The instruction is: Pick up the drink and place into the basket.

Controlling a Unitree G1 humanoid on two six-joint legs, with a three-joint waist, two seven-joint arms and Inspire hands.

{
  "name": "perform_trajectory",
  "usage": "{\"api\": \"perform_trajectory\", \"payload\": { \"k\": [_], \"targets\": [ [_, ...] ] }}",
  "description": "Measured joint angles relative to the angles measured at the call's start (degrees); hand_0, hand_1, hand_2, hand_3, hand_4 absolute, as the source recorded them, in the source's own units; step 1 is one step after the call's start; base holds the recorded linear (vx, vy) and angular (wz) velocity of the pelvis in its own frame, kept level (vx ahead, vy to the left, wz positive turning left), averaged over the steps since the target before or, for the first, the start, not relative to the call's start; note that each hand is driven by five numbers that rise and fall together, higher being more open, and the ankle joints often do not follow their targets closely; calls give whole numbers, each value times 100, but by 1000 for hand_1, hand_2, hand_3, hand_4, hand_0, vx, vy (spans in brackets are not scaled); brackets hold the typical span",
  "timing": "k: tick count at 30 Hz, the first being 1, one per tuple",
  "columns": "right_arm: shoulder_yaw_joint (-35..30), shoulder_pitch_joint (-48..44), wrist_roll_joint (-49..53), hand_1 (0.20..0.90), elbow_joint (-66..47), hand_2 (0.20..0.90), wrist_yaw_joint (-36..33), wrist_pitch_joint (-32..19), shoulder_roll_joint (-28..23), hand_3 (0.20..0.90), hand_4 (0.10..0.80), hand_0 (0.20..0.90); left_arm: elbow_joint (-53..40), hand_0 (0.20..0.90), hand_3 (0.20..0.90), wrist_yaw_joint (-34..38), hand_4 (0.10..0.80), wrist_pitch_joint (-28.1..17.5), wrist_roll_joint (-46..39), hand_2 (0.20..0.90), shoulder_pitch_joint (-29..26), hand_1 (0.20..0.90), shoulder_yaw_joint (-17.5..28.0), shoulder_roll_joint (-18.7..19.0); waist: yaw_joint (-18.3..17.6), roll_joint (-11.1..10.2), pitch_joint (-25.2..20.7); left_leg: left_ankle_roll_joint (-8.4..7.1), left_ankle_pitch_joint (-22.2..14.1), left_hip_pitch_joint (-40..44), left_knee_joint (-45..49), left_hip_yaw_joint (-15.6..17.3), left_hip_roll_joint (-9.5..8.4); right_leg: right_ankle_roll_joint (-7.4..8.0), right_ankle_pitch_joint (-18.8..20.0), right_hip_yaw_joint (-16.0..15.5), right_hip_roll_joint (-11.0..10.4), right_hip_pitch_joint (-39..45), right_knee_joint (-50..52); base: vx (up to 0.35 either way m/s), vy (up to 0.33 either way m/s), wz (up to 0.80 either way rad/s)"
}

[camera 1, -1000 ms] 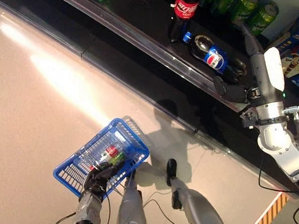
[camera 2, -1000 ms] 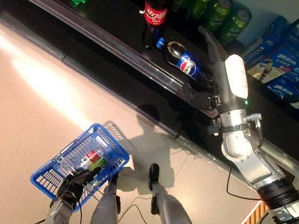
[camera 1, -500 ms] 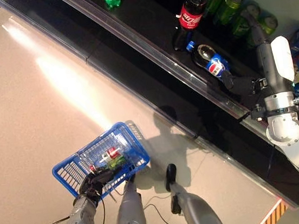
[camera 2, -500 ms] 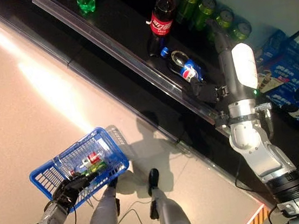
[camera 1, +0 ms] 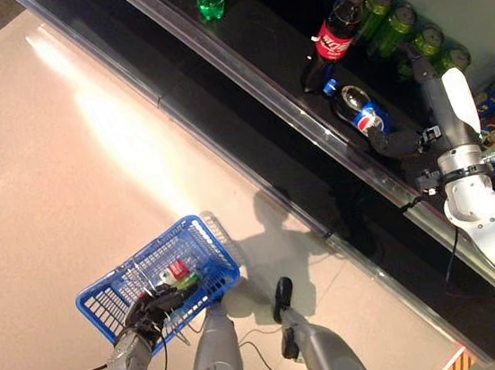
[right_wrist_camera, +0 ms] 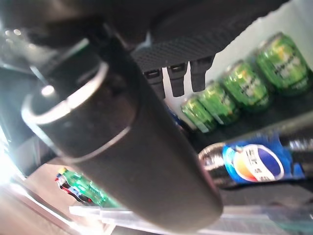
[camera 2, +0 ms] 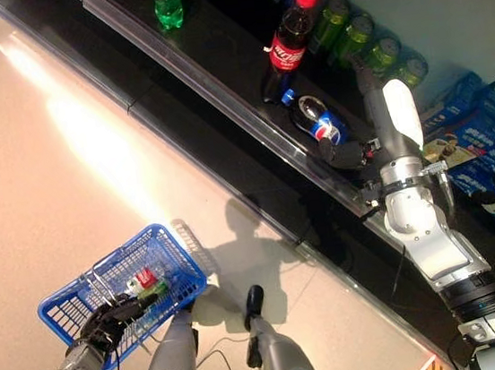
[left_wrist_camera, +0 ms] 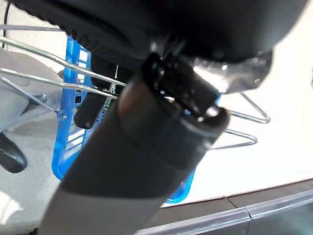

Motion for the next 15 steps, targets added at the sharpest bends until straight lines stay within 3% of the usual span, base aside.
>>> {"api": "perform_trajectory", "payload": {
  "k": [15],
  "targets": [
    [202, -394, 1087, 900, 1007, 900, 853, 52, 447, 900, 800, 900, -22, 300, 200, -20, 100, 77, 29, 300, -56, 300, -24, 33, 8, -10, -6, 21, -3, -19, -3, -26, -60, -8, 6, -43, -44, -2, 0, -3, 0, 0]
  ]
}}
